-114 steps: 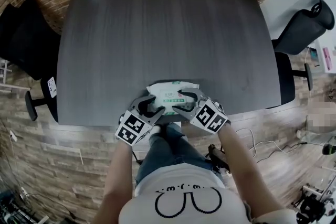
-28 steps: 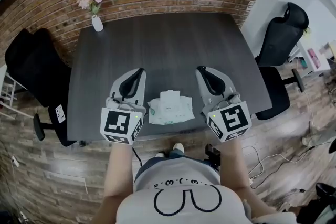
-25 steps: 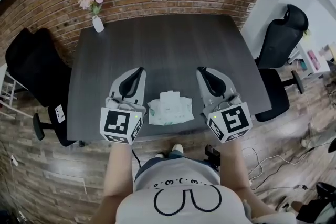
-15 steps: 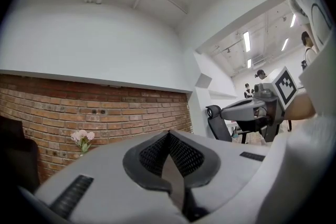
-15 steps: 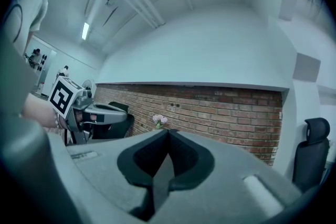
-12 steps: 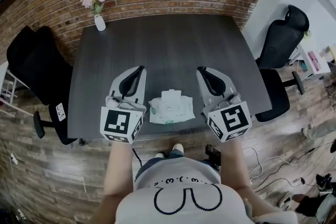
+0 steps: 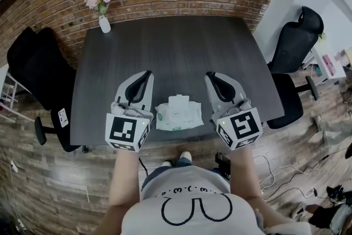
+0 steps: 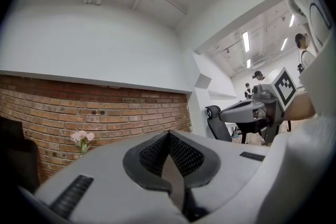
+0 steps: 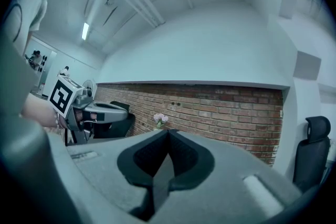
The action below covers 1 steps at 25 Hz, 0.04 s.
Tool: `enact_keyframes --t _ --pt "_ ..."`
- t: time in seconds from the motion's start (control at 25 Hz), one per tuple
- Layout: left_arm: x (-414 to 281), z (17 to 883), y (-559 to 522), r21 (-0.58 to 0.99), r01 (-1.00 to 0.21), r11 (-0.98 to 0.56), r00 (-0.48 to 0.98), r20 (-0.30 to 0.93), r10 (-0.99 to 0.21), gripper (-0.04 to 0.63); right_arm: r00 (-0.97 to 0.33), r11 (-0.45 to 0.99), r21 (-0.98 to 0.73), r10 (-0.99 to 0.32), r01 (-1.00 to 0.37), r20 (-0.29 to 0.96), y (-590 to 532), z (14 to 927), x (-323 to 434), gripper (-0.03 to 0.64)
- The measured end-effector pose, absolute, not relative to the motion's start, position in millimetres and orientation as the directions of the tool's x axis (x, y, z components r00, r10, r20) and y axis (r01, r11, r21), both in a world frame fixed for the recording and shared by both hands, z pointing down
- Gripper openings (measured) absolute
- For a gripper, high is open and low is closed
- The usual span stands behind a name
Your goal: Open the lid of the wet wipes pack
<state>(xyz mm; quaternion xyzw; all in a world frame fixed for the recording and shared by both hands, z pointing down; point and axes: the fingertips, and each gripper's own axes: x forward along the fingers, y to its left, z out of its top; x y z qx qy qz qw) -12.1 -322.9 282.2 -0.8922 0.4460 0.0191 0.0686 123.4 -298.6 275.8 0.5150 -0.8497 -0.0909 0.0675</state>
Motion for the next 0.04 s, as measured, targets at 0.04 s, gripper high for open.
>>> enact_keyframes --t 0.04 --pt "-12.0 282.3 -323.0 -0.105 -0.799 -0.592 0.601 -0.096 -0.793 -0.002 -0.460 0.453 0.221 -0.888 -0.864 0.021 -298.8 276.2 123.9 -0.002"
